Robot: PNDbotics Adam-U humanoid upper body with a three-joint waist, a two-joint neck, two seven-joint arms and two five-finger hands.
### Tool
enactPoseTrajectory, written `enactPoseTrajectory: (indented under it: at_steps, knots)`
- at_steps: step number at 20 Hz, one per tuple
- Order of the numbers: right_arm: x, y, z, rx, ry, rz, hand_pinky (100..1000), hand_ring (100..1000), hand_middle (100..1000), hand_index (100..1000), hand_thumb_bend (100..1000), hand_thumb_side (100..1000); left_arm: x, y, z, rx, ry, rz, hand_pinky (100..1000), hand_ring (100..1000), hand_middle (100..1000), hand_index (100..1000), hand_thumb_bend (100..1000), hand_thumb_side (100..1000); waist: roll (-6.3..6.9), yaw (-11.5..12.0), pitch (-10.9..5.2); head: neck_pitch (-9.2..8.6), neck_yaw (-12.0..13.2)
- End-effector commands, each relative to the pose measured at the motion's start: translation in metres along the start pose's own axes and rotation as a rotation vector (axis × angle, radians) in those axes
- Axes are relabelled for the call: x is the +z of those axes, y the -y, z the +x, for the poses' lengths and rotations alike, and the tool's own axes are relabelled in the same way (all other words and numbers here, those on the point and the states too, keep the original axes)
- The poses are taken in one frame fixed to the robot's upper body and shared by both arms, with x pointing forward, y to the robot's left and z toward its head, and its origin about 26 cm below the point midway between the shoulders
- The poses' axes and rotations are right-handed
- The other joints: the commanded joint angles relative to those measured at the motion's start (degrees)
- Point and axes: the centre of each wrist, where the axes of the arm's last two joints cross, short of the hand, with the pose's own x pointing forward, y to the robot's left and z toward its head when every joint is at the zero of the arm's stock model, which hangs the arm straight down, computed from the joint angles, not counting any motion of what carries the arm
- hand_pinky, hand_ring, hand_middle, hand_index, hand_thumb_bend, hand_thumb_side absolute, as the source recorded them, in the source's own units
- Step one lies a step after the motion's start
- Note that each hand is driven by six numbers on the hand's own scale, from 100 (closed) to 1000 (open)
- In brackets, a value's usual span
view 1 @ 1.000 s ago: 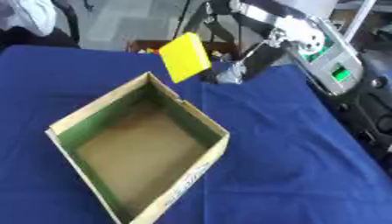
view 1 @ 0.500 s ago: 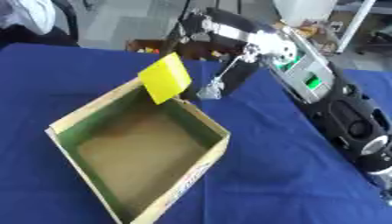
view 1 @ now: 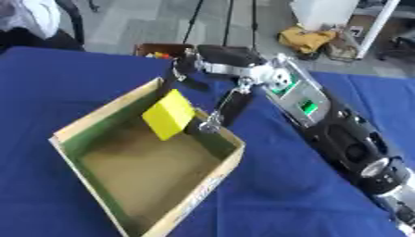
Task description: Pick up objects on the table and place them in the box.
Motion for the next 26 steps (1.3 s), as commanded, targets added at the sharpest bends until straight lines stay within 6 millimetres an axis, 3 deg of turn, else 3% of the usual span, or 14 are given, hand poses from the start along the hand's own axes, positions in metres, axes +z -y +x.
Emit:
enactPoseTrajectory:
  at_steps: [1,2,22,26]
  knots:
    - [-0.001,0.001,-0.001,0.058,-0.004,0.03,814,688,177,418,100,131,-0.008,0.0,0.004,-0.007,0.019,-0.024,689,725,865,952,100,911,-0.57,0.1,-0.37,-0.82,-0.3]
    - [-0.002,-0.002,-0.002,0.066,-0.002,0.038,813,687,177,419,100,100,-0.008,0.0,0.004,-0.006,0.02,-0.024,689,725,865,952,100,911,-0.58,0.0,-0.31,-0.85,-0.3]
    - [-0.018,-0.04,-0.004,0.204,0.064,0.144,794,694,211,445,100,161,-0.01,0.001,0.002,-0.003,0.022,-0.03,689,725,865,952,100,911,-1.07,0.1,0.15,-1.42,-0.4]
    - [-0.02,-0.047,-0.003,0.213,0.079,0.173,805,738,271,514,100,122,-0.011,0.001,0.002,-0.002,0.024,-0.029,688,725,865,952,100,911,-1.1,0.1,0.17,-1.3,-0.5]
